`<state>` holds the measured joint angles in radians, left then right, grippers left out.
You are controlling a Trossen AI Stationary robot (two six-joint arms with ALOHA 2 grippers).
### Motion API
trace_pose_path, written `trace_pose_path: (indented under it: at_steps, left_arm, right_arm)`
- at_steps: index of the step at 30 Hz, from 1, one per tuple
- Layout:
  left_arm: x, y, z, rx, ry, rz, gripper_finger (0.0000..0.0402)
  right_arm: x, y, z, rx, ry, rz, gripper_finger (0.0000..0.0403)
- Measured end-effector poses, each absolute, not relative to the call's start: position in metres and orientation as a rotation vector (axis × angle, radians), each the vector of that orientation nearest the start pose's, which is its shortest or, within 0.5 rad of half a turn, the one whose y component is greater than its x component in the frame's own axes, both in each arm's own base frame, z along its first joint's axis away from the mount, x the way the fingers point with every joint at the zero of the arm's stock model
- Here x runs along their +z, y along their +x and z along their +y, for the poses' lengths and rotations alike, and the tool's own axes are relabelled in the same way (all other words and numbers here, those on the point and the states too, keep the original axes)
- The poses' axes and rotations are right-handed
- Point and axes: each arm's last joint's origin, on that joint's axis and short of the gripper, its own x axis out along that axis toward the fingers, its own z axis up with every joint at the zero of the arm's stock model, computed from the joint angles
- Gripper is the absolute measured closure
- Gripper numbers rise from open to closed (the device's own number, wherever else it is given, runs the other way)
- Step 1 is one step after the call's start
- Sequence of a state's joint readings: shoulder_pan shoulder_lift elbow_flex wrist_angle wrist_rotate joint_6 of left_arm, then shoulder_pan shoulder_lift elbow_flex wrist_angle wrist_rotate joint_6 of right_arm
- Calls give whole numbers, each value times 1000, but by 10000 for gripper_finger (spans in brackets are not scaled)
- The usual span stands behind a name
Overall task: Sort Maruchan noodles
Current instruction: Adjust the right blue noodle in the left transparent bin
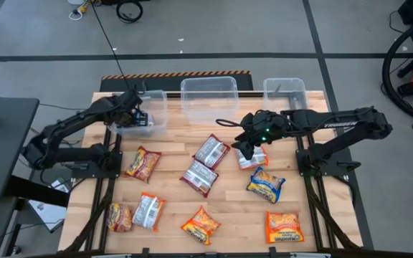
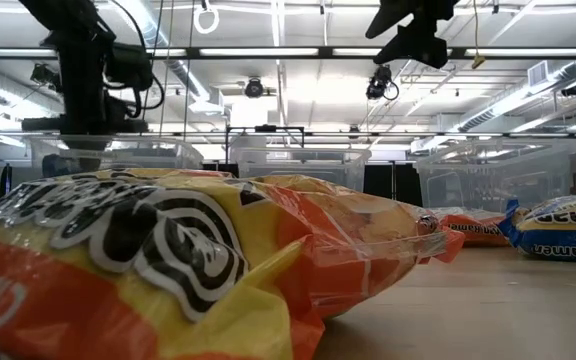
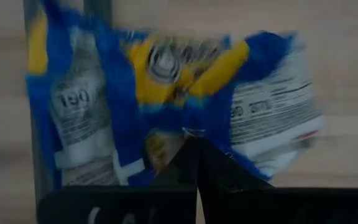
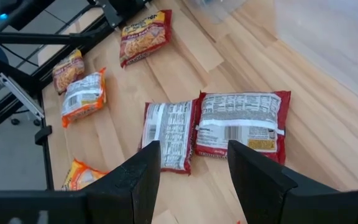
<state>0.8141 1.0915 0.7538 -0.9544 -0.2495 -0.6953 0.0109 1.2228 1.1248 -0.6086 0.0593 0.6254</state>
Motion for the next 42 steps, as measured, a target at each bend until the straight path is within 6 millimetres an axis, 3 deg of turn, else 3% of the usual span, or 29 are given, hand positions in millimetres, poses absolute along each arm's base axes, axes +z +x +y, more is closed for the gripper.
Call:
trace_pose_path:
  at_steps: [5,12,16,22,26,33,37,42]
  left_arm:
    - [231,115,137,1372,-861,921,383]
    - [230,106,139,1414,-882,947,363]
    - [230,107,140,1339,-948,931,361]
    - [241,137,146,1062,-996,679,361]
    - [243,159,144,977,-994,587,357]
    - [231,179,150,988,-1075,543,274]
    - [213,178,149,1069,-1161,663,224]
    - [203,186,156,1090,-1169,666,206]
  right_arm:
    - [325,255,1,-271,584,658,211]
    - [325,255,2,-284,618,653,211]
    - [325,255,3,-277,612,655,211]
    - [325,255,2,-286,594,651,211]
    - [325,255,-2,-304,598,646,211]
    - [324,255,-2,-295,609,650,202]
    - [324,255,-1,-290,625,655,199]
    - [324,255,0,-285,626,657,200]
